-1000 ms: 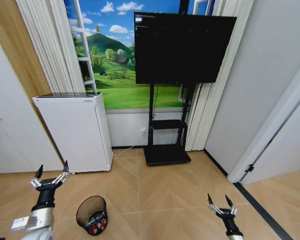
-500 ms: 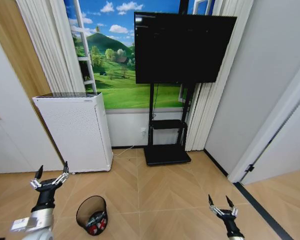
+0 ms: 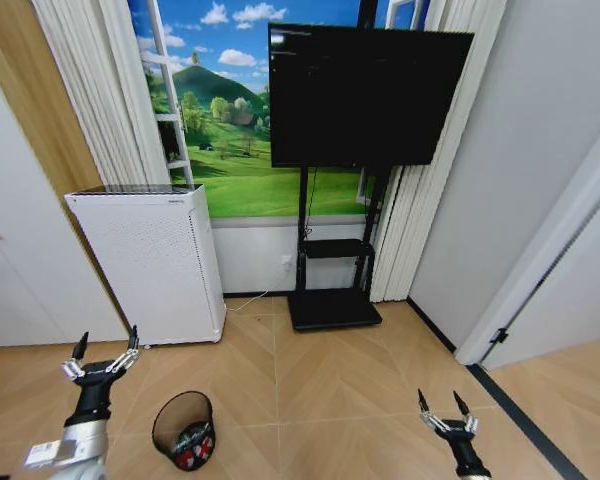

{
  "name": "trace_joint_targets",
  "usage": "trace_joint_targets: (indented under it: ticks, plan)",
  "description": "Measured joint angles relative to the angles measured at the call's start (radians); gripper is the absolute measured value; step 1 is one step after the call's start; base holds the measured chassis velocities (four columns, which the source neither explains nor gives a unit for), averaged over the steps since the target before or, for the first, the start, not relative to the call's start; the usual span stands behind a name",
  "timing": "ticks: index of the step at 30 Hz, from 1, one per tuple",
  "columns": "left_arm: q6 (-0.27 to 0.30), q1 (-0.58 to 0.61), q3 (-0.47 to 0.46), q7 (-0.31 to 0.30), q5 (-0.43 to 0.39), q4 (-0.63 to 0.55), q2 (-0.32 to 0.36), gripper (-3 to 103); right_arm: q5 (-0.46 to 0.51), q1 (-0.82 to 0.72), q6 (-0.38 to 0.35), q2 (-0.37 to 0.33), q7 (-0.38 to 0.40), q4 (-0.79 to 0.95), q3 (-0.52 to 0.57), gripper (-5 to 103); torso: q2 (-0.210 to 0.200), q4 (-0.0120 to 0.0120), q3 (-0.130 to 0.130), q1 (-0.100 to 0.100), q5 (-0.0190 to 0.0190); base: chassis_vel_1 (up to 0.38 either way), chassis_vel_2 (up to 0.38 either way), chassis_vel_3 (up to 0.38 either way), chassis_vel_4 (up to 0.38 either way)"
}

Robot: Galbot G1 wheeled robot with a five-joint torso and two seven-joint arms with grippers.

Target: Pick up the trash bin and place the garbage on the floor into it.

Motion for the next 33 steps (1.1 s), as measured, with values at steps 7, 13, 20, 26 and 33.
trace_joint_targets:
  ticks: [7,13,20,26,33]
  plan:
    - [-0.01,-0.002,-0.006,0.019,-0.002,0.01,0.003,100,0.001,-0.003,0.001,0.0,-0.004,0.0,0.001,100,-0.001,-0.0001,0.0,0.0,0.0002,0.11,-0.098,-0.119,0.108]
    - [-0.017,-0.004,-0.015,0.032,-0.014,0.025,0.012,100,0.0,-0.003,0.001,0.0,-0.004,0.0,0.0,100,-0.001,0.0001,0.0,-0.001,-0.0002,0.226,-0.21,-0.227,0.206]
    - [-0.018,-0.005,-0.025,0.045,-0.043,0.039,0.022,100,0.001,0.006,-0.002,-0.006,-0.003,-0.001,-0.004,100,-0.001,0.0002,-0.001,-0.001,-0.0002,0.272,-0.266,-0.273,0.261]
    - [-0.013,-0.01,-0.022,0.048,-0.04,0.041,0.023,100,0.002,0.008,-0.004,-0.006,-0.002,-0.003,-0.006,100,-0.001,0.0001,-0.001,-0.001,-0.0009,0.336,-0.354,-0.338,0.353]
    - [0.005,-0.014,-0.013,0.024,-0.03,0.02,0.027,100,0.001,-0.005,-0.028,-0.011,0.023,0.009,0.002,100,-0.001,0.0,-0.001,-0.001,0.0013,0.377,-0.361,-0.373,0.366]
